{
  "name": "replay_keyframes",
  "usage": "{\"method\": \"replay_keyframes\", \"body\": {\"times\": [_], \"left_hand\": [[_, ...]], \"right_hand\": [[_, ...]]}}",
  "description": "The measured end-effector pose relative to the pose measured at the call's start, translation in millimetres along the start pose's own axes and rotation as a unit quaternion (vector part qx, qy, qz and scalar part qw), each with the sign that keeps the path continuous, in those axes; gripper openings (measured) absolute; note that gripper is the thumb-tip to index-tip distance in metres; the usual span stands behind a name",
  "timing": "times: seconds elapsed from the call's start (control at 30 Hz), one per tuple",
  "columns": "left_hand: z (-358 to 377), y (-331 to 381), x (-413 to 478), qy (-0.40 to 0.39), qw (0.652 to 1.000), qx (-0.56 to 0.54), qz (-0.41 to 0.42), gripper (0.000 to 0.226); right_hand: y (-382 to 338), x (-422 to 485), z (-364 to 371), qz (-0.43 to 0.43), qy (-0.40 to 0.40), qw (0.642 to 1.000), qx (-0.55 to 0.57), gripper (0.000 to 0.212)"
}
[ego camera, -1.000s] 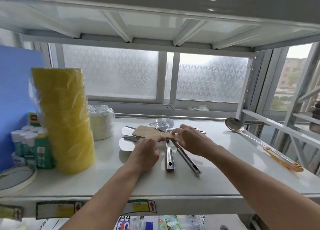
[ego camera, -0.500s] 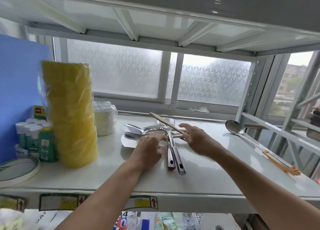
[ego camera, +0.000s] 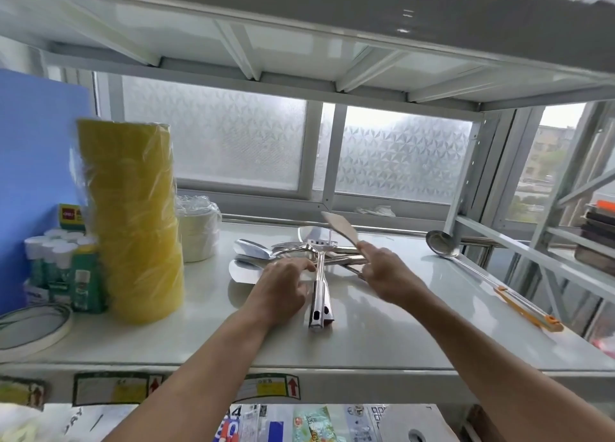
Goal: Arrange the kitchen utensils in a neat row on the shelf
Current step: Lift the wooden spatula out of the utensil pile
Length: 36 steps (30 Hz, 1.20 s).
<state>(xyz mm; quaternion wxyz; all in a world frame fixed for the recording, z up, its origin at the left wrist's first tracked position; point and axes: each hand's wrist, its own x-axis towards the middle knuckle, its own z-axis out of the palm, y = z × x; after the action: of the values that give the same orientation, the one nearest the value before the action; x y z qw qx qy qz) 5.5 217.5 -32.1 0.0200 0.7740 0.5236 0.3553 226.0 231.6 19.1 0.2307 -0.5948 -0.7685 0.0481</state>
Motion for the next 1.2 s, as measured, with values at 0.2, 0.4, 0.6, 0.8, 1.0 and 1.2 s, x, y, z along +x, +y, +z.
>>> {"method": "replay_keyframes", "body": {"times": [0.2, 0.4, 0.6, 0.8, 1.0, 1.2], "left_hand": [[0, 3, 2, 0.014, 0.999, -0.044, 0.005, 0.034], [3, 4, 3, -0.009, 0.998, -0.044, 0.037, 0.045], [-12, 14, 6, 0.141, 0.977, -0.155, -0.046, 0.029], [-50, 13, 1, 0.169, 0.873, -0.401, -0.222, 0.028], [-82, -27, -20, 0.215, 0.873, -0.36, -0.25, 0.026], [-69, -32, -41, 0.202, 0.92, -0.268, -0.201, 0.018]], "right_hand": [[82, -8, -14, 0.132, 0.037, 0.985, -0.109, 0.066], [55, -19, -18, 0.072, 0.066, 0.995, 0.035, 0.052], [-56, -34, -15, -0.005, -0.027, 0.92, 0.39, 0.027], [-128, -21, 27, -0.036, -0.131, 0.864, 0.485, 0.034], [-102, 9, 18, -0.099, 0.0, 0.974, 0.204, 0.026], [-13, 73, 10, -0.013, -0.078, 0.994, -0.077, 0.031]]}}
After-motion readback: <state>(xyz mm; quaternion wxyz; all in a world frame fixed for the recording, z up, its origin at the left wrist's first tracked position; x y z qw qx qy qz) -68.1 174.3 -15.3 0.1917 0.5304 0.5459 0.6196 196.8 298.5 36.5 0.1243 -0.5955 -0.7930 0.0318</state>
